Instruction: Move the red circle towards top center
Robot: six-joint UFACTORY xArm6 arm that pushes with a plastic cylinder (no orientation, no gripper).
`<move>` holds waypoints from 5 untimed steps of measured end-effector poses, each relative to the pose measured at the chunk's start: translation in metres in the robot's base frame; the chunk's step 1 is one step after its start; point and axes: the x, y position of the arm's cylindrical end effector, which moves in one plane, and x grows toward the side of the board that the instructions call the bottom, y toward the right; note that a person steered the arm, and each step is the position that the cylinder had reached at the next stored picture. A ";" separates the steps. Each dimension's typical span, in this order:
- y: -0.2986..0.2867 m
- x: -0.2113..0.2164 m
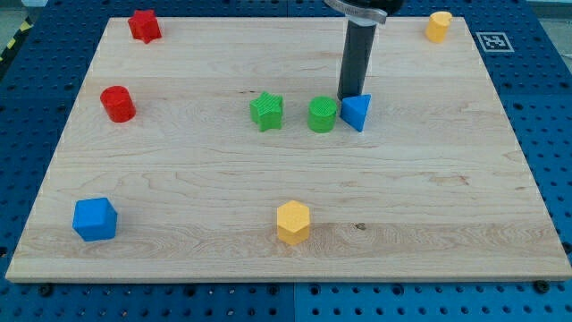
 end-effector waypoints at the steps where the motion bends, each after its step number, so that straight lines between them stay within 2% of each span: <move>1: -0.013 -0.030; 4: -0.194 -0.039; 5: -0.232 -0.038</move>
